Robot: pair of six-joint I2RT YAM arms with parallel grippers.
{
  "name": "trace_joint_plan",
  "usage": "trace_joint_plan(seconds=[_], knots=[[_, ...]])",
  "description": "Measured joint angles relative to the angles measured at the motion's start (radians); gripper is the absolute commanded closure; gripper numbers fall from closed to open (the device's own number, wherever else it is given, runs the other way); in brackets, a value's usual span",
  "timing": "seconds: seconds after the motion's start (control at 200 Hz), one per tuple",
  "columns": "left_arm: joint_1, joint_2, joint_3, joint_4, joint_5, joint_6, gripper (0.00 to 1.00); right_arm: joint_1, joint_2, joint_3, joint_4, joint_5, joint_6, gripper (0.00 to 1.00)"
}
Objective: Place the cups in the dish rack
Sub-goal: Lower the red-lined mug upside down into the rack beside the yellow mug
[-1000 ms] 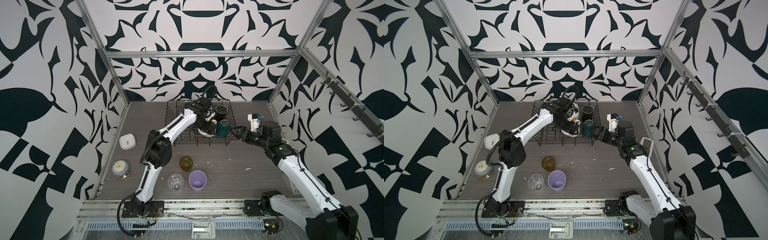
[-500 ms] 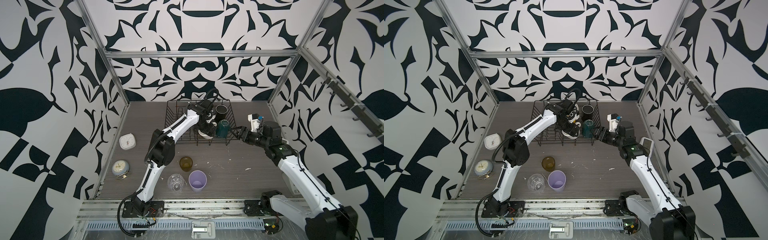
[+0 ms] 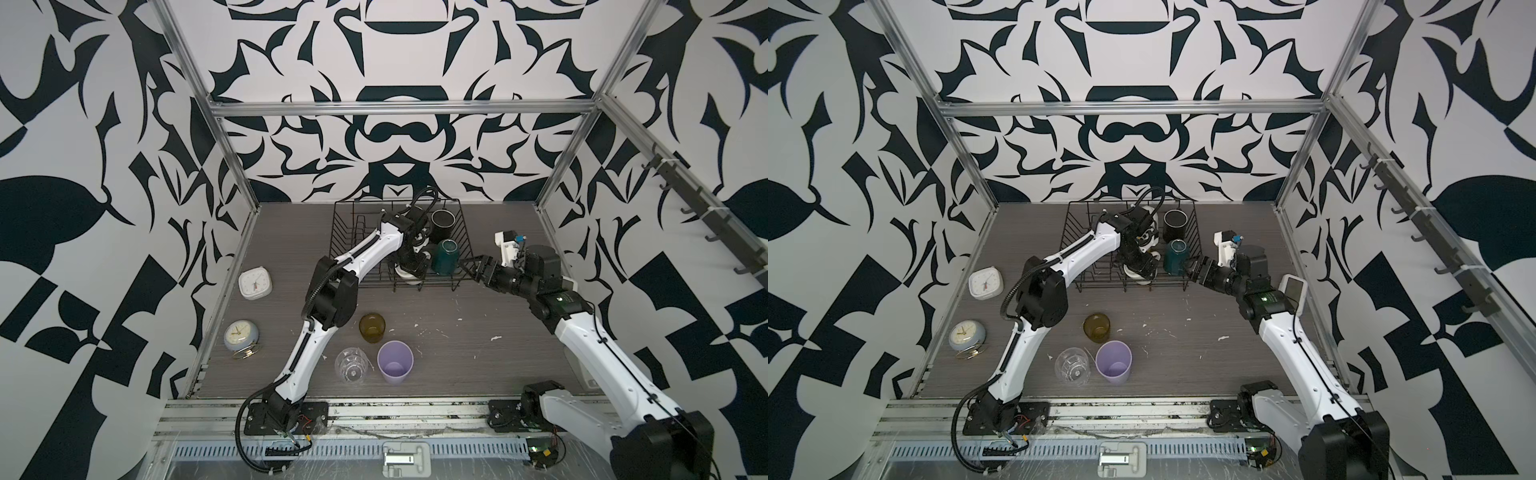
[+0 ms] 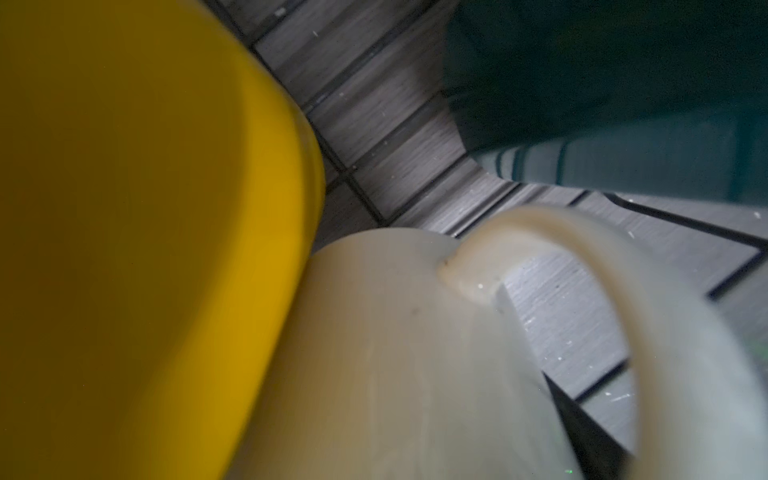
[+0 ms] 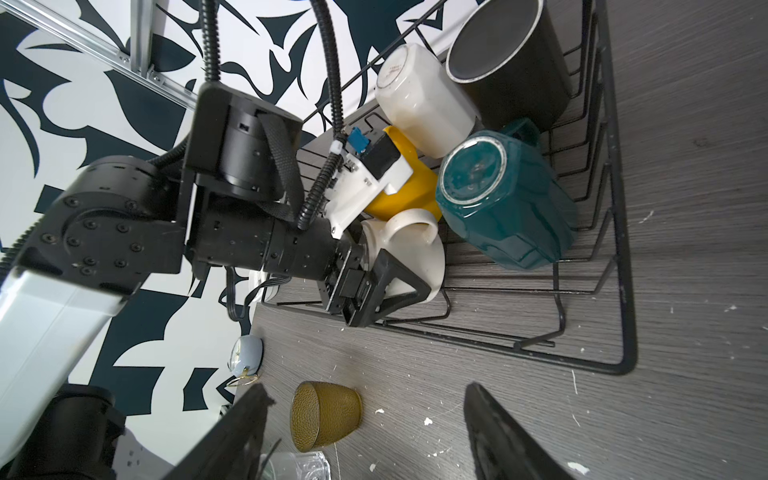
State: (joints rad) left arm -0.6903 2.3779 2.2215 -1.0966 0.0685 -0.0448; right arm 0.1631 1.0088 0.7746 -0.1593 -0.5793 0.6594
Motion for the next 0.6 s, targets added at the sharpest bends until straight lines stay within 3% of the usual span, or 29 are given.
trace_joint_plan(seconds=[0.345, 0.485, 0.6], knots=[[0.000, 0.030, 0.046, -0.009, -0.029, -0.012, 0.98, -0.005, 0.000, -0.016, 0.005, -0.005, 0.011, 0.23], [0.000, 0.040, 0.059, -0.009, -0.032, -0.019, 0.85, -0.006, -0.002, -0.017, 0.005, -0.005, 0.013, 0.23], [-0.002, 0.051, 0.074, -0.011, -0.039, -0.025, 0.60, -0.007, -0.010, -0.017, 0.006, -0.007, 0.014, 0.23]])
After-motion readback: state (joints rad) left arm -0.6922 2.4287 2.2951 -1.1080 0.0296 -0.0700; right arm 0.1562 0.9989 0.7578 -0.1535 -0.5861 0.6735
